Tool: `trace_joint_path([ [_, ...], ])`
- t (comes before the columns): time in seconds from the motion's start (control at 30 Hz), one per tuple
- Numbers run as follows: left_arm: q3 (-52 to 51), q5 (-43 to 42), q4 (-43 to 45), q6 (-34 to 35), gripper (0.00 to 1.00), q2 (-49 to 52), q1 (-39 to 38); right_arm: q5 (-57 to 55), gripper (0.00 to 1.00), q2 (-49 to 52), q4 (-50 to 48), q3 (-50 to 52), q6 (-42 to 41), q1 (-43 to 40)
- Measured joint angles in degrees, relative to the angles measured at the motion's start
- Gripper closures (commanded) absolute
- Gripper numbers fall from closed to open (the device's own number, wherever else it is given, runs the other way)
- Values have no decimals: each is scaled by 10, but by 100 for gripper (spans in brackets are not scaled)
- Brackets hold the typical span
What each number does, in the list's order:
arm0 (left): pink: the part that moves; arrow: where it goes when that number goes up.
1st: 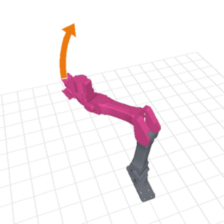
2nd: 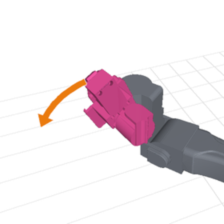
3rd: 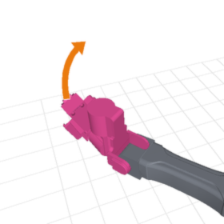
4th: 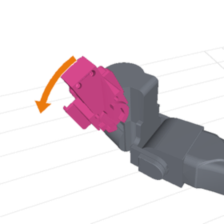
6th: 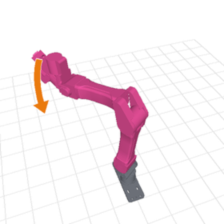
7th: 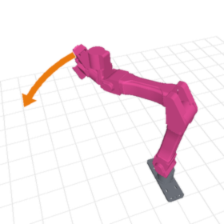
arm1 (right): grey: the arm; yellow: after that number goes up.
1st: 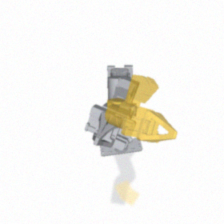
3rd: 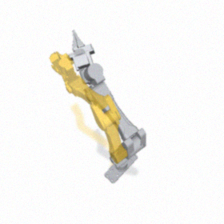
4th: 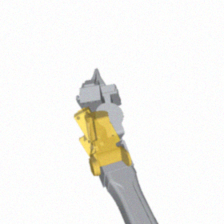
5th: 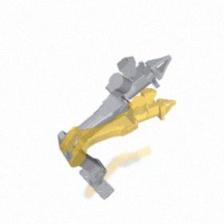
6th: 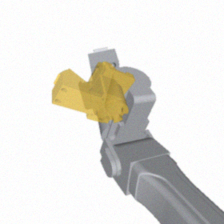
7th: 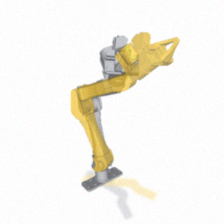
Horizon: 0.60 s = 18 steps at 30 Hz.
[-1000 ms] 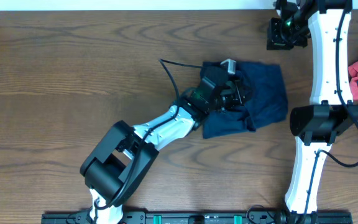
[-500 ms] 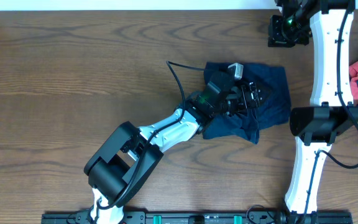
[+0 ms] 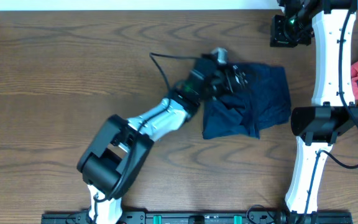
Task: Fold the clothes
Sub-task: 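Fold the left end rightward over the shorts with the left gripper, then release the shorts and pull the left gripper back left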
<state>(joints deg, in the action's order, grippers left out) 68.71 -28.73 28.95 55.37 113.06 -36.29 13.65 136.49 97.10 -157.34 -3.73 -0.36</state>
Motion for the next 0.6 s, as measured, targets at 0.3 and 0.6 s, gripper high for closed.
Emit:
trace_joint_path([
  [0.3, 27, -16, -39, -2, 1, 0, 59, -2, 99, 0, 0, 0, 0, -17],
  [0.6, 30, -43, -245, -54, 5, 2, 61, -2, 99, 0, 1, 0, 0, -18],
])
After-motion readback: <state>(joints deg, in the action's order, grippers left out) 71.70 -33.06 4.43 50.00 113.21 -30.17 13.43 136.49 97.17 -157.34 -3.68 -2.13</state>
